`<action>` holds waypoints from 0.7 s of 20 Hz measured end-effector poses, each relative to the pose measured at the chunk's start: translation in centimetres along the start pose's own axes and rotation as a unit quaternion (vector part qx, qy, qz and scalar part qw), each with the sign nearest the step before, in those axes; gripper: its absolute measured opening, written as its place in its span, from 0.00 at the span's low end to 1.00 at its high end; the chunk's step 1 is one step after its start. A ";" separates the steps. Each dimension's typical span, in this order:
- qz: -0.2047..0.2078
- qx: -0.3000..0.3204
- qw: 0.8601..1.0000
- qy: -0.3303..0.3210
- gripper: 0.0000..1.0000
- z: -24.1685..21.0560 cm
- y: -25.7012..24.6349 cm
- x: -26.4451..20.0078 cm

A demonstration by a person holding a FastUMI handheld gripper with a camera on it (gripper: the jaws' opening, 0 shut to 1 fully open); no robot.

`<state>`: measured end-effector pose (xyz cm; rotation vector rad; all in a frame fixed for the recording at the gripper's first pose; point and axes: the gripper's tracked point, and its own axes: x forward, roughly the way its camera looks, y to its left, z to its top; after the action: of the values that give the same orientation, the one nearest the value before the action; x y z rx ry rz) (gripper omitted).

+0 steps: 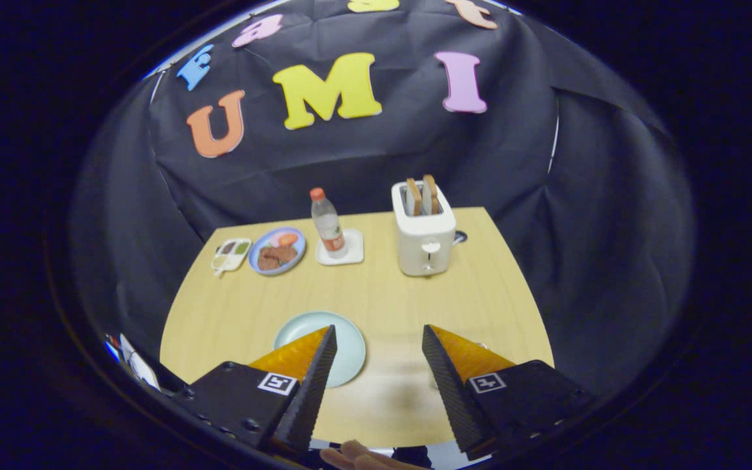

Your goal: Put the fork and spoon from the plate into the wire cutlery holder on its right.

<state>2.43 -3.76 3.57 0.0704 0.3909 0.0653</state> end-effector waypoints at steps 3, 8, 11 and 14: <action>0.006 -0.019 0.995 -0.094 0.86 3.6 2.7 -3.1; -0.006 -0.009 0.973 -0.232 0.91 8.5 5.8 -9.3; -0.010 -0.007 0.955 -0.297 0.90 10.7 6.8 -12.7; -0.029 -0.010 0.942 -0.334 0.91 11.7 6.8 -15.1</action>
<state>-7.34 1.22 20.60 0.0579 -0.2892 -0.0147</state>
